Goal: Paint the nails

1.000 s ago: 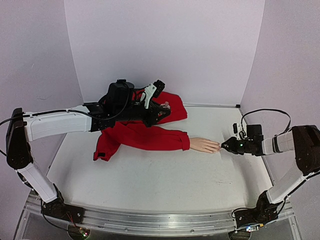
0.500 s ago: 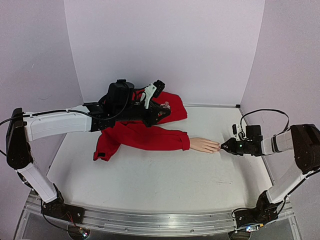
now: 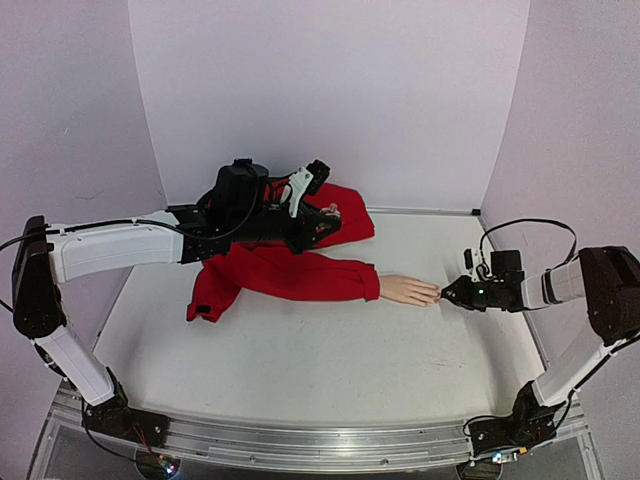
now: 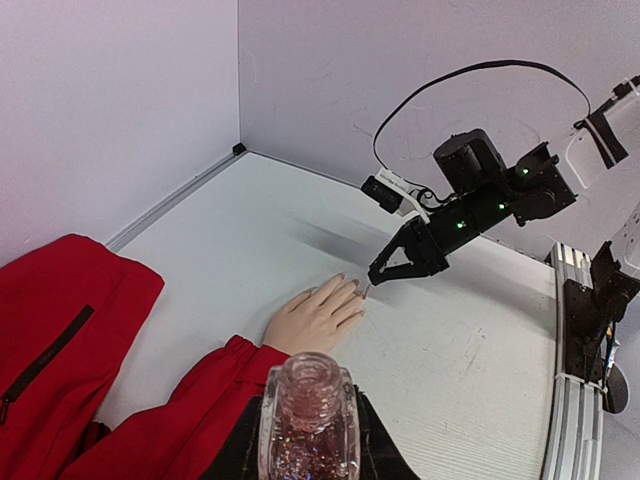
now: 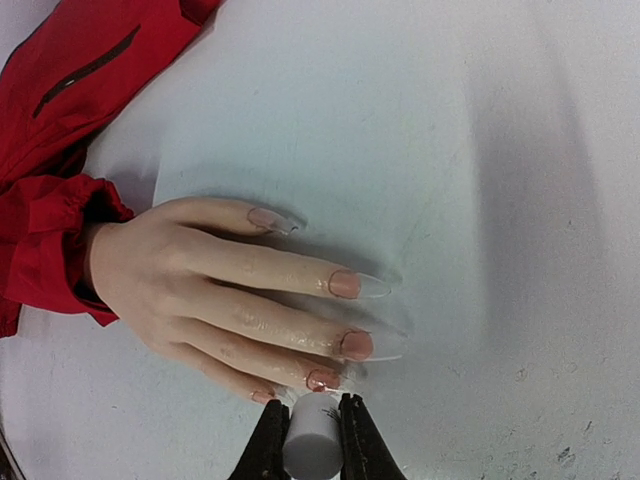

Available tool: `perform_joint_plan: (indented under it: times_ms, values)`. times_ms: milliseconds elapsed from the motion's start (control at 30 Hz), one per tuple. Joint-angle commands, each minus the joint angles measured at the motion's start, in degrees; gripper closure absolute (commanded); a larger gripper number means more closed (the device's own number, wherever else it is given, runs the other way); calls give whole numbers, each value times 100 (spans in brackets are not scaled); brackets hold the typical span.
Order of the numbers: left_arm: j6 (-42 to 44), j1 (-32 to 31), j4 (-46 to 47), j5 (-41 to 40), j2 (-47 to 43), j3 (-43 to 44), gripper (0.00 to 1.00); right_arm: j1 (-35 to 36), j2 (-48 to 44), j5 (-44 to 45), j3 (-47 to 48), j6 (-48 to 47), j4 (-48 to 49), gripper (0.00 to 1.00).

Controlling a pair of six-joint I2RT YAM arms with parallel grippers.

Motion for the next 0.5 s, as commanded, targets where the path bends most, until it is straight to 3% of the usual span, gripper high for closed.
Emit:
perform_joint_plan:
  times_ms: [0, 467]
  values:
    - [46, -13, 305, 57, -123, 231, 100, 37, 81, -77, 205, -7, 110, 100]
    - [58, -15, 306, 69, -89, 247, 100, 51, 100, -41, 230, 2, 145, 100]
